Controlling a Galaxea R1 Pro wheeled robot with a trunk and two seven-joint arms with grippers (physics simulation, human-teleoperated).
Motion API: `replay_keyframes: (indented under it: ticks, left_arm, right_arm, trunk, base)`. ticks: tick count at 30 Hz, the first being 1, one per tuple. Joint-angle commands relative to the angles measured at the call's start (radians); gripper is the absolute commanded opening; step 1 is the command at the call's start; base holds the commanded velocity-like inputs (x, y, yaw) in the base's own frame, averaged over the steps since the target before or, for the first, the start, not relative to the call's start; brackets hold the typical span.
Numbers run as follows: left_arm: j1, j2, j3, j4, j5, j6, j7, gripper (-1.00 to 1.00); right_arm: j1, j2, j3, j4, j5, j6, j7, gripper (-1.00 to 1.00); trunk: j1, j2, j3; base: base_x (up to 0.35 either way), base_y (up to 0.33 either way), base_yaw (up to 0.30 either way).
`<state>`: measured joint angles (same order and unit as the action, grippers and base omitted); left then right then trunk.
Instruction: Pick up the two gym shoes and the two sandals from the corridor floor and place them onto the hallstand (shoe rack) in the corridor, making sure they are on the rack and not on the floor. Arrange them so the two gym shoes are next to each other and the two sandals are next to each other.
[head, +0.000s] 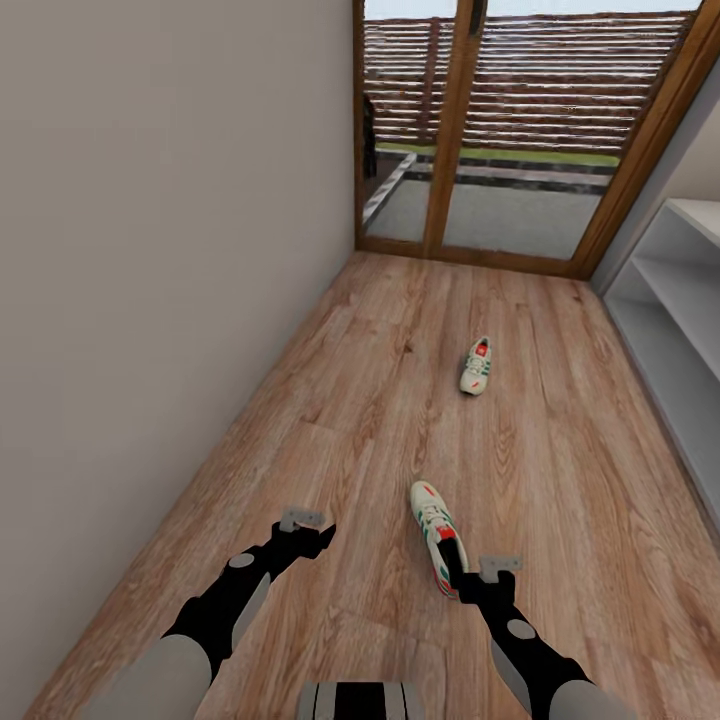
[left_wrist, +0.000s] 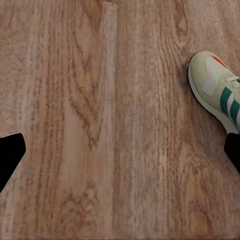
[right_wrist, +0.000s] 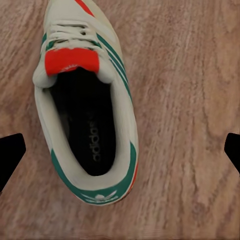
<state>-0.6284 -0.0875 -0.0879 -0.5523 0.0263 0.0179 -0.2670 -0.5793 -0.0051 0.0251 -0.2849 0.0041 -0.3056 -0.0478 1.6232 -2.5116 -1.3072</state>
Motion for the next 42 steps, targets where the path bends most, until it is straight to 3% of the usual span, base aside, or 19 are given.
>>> replay_keyframes:
  ticks: [1, 20, 42]
  left_arm:
    - [-0.001, 0.0, -0.001, 0.0, 0.003, 0.002, -0.002, 1.0]
    - [-0.001, 0.0, 0.0, 0.0, 0.003, 0.004, -0.001, 1.0]
    - [-0.002, -0.001, 0.0, -0.015, 0.003, -0.004, -0.001, 1.0]
  right_arm:
    - [-0.001, 0.0, 0.003, 0.001, 0.001, -0.003, -0.004, 1.0]
    - [-0.001, -0.001, 0.003, 0.0, 0.001, -0.003, -0.004, 1.0]
    - [-0.001, -0.001, 0.003, 0.0, 0.001, -0.002, -0.004, 1.0]
  trunk:
    - [0.0, -0.001, -0.006]
    - [0.009, -0.005, -0.109]
    - [0.009, -0.005, -0.117]
  base:
    - [0.0, 0.0, 0.0]
    - [0.0, 0.0, 0.021]
    - [0.0, 0.0, 0.037]
